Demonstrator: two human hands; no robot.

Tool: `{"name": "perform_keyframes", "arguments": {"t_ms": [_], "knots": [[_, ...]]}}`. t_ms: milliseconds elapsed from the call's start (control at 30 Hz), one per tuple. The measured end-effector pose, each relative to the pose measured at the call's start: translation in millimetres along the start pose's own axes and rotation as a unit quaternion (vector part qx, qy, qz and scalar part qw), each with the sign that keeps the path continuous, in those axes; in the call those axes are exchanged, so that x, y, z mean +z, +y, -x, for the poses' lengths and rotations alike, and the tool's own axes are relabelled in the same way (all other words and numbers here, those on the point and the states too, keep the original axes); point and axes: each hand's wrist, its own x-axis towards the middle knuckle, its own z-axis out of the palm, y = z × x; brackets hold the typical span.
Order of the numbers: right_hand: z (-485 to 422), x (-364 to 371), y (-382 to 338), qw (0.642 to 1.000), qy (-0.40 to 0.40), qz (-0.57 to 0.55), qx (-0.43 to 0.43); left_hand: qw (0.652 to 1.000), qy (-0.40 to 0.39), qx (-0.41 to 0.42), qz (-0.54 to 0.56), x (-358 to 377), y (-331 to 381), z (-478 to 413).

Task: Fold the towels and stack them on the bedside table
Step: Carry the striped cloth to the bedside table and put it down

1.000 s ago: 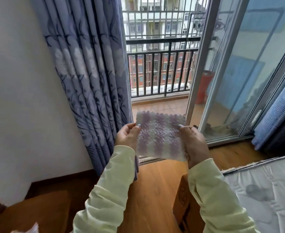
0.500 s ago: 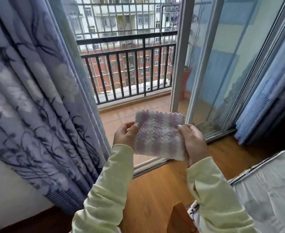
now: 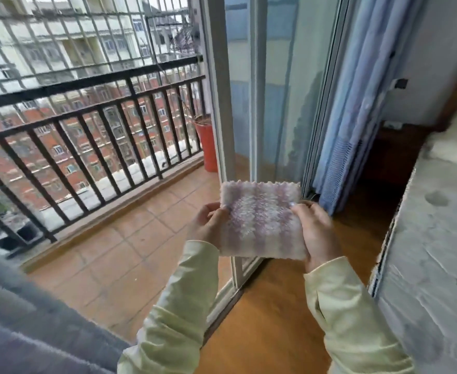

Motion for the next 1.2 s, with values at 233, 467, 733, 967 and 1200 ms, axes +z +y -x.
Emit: {"name": "perform_keyframes", "arguments": {"t_ms": [233,467,733,967,1200], "knots": [[-51,4,-4,0.992,0.117,0.035,-0.026,0.995,-0.099,-0.004,0.026,43,-4,-78],[-108,-18,-10,0.979,0.199,0.03,-0.025,0.983,-0.177,-0.031,0.04,107,-3,-126],[-217,-69,-32,0.96,0.272,0.052,-0.051,0.968,-0.248,-0.036,0.019,230,9,-195],[-307,-126,-68,0.952,0.299,0.051,-0.043,0.96,-0.278,-0.03,0.014,348,29,-243],[-387,-181,-86,0.943,0.327,0.049,-0.04,0.95,-0.312,-0.028,0.001,455,34,-288]]}}
